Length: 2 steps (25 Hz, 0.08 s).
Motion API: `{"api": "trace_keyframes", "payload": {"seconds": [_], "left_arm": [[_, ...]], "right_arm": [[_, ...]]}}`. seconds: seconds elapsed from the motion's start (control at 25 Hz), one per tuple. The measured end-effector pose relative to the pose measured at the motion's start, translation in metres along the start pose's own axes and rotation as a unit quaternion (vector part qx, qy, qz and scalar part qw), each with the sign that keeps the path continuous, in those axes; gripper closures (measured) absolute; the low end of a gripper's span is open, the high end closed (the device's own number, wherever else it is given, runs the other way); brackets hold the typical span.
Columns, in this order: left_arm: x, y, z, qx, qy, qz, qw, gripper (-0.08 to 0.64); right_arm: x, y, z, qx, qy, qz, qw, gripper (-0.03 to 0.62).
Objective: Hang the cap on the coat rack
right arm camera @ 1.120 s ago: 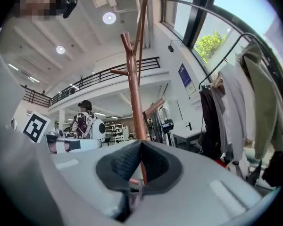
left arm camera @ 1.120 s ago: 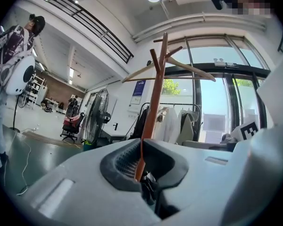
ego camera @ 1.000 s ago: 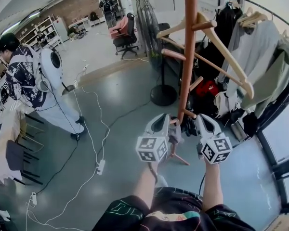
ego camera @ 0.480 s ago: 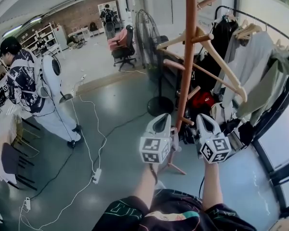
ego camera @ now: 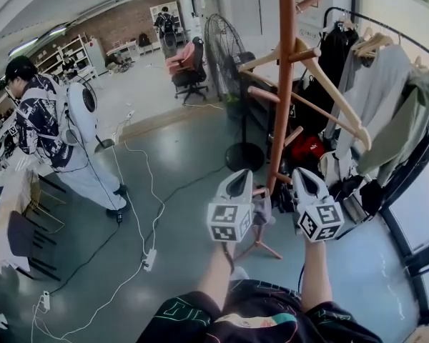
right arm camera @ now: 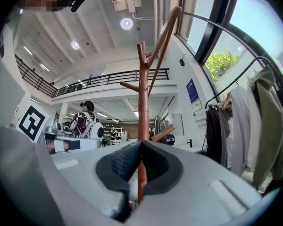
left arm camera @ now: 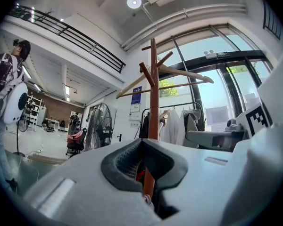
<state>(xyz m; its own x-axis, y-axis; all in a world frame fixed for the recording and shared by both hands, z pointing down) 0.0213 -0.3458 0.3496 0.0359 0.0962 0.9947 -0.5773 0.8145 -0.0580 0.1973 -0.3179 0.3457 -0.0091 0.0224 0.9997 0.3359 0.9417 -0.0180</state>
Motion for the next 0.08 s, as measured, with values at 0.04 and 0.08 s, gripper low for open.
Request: {"api": "trace_keyframes", "payload": {"seconds": [0.04,0.08], "left_arm": [[0.0003,0.0006,-0.0002,0.0,0.0,0.001,1.0,0.549],[0.0006,0.0011,-0.0004,0.001,0.0,0.003,1.0,0.549]], "right_arm": [[0.0003,0.0012,-0.0007,0.001,-0.001,0.0,1.0,0.589],[0.0006,0.0023,-0.0013,0.003,-0.002,-0.001,1.0,0.588]]}}
Point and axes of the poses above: the fingertips, and each gripper's own axes: y backward along the fingers, z to its left, x out of its underside, the point moved 4 cm from there along y, backward along the fingers, and after that the axes turned 7 degrees about z, right-handed, at the moved point
